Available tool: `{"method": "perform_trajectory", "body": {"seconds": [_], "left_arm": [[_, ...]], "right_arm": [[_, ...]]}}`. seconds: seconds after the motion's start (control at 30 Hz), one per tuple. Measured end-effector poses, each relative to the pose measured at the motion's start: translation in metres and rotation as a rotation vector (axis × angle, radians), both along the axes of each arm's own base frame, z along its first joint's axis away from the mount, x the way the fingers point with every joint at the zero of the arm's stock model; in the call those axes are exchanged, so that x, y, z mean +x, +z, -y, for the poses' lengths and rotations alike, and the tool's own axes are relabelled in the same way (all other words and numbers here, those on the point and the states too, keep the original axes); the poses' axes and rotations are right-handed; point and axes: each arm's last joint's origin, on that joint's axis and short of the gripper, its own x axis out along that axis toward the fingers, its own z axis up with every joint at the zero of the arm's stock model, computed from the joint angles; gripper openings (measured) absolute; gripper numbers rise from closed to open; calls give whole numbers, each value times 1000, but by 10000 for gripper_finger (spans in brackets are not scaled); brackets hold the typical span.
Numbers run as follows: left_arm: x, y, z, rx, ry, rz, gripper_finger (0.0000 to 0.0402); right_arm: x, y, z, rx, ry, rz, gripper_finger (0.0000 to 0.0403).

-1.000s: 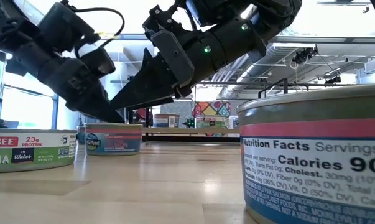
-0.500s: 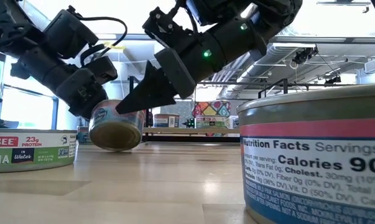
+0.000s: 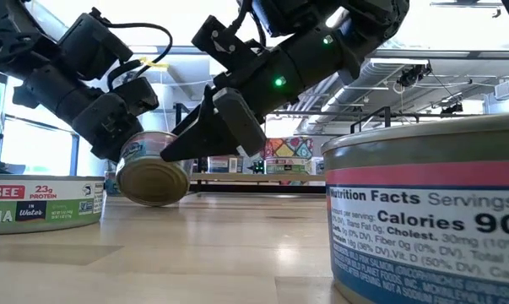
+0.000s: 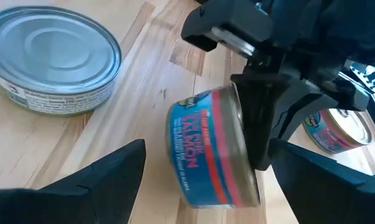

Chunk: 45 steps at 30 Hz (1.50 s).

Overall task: Stack canned seafood by type on shelf
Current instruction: Put the blue-pink tuna can on the shelf aligned with the other blue-pink tuna can

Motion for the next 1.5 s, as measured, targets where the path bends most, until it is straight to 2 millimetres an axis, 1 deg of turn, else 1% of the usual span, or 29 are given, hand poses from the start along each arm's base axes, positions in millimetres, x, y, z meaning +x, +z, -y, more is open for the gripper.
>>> {"method": "perform_trajectory", "body": {"seconds": [0.27,0.4,0.67,0.8,0.93,1.03,1.1,1.33,1.43,1.5], "left_arm": [[1,2,0,-1,2,18,0],[1,2,0,-7,7,18,0],[1,2,0,-11,10,19,0],[1,2,0,-14,14,16,0],[1,1,0,-15,15,12,0],[1,1,0,-15,15,13,0],[1,1,0,-15,15,13,0],[1,2,0,-13,15,17,0],[0,9,4,-4,-9,46,0],[-2,16,9,15,-24,80,0]], "right_arm": [[1,0,7,-11,-2,2,332],[2,0,7,-48,36,-4,332],[2,-10,6,-67,62,-34,332],[6,-16,7,-90,25,6,332],[10,-20,6,-98,24,62,325],[11,-26,6,-103,27,68,306],[11,-27,6,-95,30,67,284],[11,-26,2,-60,21,73,171],[8,-24,-5,-72,-9,64,168],[4,-21,-11,-120,-74,41,168]]}}
